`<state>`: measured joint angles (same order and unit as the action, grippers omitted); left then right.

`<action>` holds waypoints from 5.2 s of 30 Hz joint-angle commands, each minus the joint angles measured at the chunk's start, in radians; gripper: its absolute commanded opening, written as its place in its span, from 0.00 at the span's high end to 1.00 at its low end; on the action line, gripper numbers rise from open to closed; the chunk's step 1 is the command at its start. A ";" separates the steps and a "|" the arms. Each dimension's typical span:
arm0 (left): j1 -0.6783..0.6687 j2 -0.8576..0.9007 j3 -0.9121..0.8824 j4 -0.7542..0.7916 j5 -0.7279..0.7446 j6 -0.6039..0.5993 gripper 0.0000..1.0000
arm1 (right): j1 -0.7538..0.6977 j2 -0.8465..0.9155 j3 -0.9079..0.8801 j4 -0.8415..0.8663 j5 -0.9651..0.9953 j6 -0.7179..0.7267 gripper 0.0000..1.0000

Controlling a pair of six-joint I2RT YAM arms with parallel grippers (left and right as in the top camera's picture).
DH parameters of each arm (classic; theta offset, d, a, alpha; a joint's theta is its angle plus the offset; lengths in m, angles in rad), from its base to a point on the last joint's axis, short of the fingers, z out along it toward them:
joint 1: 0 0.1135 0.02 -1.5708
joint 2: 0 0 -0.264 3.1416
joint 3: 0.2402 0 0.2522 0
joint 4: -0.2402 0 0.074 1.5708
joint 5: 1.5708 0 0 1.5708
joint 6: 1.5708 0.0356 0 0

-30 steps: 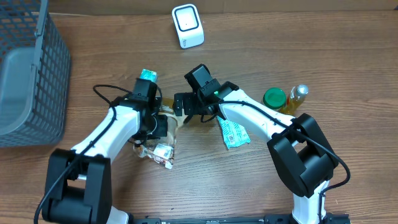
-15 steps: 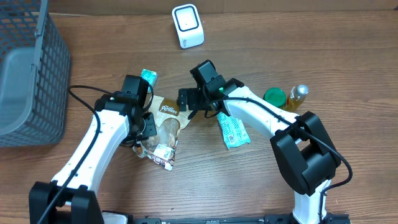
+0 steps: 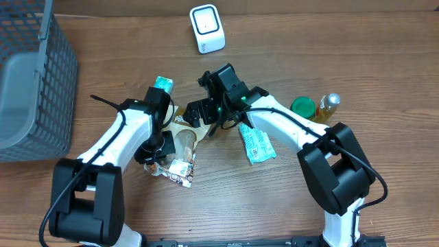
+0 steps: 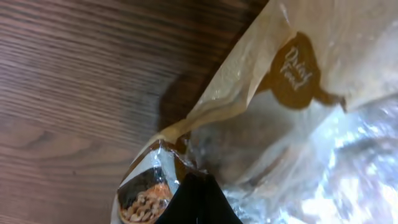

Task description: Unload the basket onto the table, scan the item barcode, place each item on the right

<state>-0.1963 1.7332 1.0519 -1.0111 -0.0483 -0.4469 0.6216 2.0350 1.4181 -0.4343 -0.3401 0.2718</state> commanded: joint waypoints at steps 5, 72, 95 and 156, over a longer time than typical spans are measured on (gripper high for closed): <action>0.001 0.038 0.004 0.021 -0.060 0.017 0.96 | 0.000 0.055 -0.003 -0.005 -0.134 -0.019 0.00; -0.032 -0.119 -0.019 0.113 0.282 0.064 0.94 | 0.018 0.056 -0.004 0.264 0.148 0.047 0.63; -0.033 -0.119 -0.186 0.302 0.202 0.040 0.91 | 0.023 0.104 -0.003 -0.195 -0.111 0.159 0.64; -0.032 0.078 -0.070 0.275 -0.007 0.084 0.85 | -0.034 0.039 -0.026 -0.093 -0.108 0.018 0.13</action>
<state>-0.2230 1.7603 0.9955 -0.7467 -0.0425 -0.3817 0.5842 2.0441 1.4002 -0.5381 -0.3527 0.3031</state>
